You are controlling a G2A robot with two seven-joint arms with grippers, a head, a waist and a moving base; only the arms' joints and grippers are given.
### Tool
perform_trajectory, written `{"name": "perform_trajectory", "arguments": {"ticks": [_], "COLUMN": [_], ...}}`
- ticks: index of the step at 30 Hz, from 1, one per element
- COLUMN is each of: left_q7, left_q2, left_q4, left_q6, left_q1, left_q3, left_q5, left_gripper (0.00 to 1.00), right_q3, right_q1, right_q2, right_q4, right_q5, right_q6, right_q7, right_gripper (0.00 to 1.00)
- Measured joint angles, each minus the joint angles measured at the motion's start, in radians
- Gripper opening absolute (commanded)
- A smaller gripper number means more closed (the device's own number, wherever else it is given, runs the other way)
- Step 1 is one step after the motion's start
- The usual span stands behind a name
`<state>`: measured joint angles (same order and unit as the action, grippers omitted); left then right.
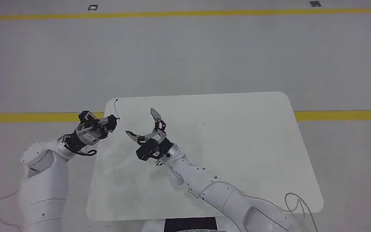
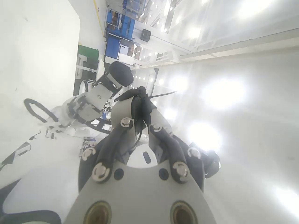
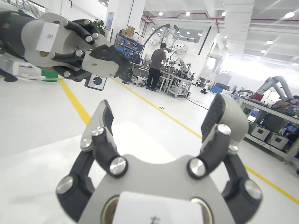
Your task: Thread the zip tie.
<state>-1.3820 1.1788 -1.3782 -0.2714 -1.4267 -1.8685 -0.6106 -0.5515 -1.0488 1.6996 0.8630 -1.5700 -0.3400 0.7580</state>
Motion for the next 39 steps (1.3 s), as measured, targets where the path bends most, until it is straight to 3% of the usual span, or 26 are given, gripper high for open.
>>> {"name": "perform_trajectory", "arguments": {"ticks": [4, 8, 10, 11, 16, 22, 39], "left_q7": [0.030, 0.032, 0.043, 0.047, 0.049, 0.049, 0.049], "left_q2": [0.001, -0.006, -0.014, -0.017, -0.019, -0.019, -0.019], "left_q4": [-0.001, 0.020, 0.023, 0.024, 0.024, 0.024, 0.024], "left_q6": [-0.066, -0.069, -0.069, -0.069, -0.069, -0.069, -0.069], "left_q1": [-0.008, -0.014, -0.015, -0.016, -0.017, -0.017, -0.017], "left_q3": [0.022, 0.055, 0.066, 0.071, 0.075, 0.075, 0.075], "left_q5": [-0.089, -0.169, -0.188, -0.195, -0.200, -0.200, -0.200], "left_gripper": [0.00, 0.00, 0.00, 0.00, 0.00, 0.00, 0.00], "right_q3": [0.027, 0.048, 0.056, 0.058, 0.062, 0.062, 0.067], "right_q1": [0.011, 0.022, 0.029, 0.032, 0.054, 0.063, 0.083], "right_q2": [-0.008, -0.005, 0.000, 0.002, 0.016, 0.037, 0.102], "right_q4": [0.007, 0.004, 0.000, -0.002, -0.025, -0.049, -0.119], "right_q5": [0.000, 0.000, 0.000, 0.000, 0.000, 0.000, 0.000], "right_q6": [0.000, 0.000, 0.000, 0.000, 0.000, 0.000, 0.000], "right_q7": [0.013, 0.023, 0.023, 0.024, 0.019, 0.005, 0.029], "right_gripper": [1.00, 1.00, 0.63, 0.49, 0.35, 0.25, 0.21]}}
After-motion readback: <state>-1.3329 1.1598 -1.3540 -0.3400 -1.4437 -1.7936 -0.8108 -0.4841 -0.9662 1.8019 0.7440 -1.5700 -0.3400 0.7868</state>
